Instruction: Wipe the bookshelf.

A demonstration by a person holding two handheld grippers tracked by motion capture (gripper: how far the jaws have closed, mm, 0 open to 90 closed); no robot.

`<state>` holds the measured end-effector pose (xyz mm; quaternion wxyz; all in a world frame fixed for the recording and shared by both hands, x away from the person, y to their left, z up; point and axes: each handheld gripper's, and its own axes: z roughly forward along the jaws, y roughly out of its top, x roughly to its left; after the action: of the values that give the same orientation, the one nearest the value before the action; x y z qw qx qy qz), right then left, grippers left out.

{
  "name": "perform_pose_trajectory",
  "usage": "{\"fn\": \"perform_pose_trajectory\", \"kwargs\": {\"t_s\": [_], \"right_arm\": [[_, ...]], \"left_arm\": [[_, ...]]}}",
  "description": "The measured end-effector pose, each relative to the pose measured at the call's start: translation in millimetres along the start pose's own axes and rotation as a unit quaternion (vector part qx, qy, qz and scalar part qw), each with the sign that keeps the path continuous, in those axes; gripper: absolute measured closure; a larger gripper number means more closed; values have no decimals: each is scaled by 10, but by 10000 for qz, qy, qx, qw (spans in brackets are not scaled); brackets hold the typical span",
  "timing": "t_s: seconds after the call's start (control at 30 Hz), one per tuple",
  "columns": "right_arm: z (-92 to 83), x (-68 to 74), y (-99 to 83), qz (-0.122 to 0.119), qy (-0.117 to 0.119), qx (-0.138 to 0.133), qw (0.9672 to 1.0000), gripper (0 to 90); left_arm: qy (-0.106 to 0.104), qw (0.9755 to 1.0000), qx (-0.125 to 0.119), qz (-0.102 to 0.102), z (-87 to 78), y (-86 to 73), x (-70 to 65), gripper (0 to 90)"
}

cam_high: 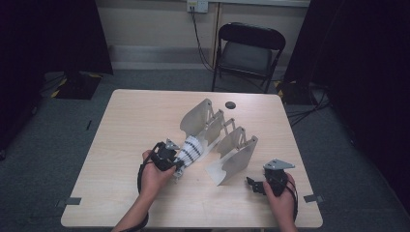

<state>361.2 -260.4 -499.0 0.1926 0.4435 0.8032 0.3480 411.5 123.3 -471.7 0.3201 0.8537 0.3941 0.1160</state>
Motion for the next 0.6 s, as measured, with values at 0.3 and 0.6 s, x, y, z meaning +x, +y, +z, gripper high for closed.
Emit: {"fn": "perform_pose_trajectory", "kwargs": {"t_s": [0.3, 0.6], "right_arm": [[6, 1, 4, -14, 12, -13, 10000, 122], [7, 2, 4, -17, 14, -13, 10000, 122]], "left_arm": [[97, 9999, -4, 31, 184, 194, 18, 664], [119, 9995, -260, 96, 105, 197, -52, 516]]}}
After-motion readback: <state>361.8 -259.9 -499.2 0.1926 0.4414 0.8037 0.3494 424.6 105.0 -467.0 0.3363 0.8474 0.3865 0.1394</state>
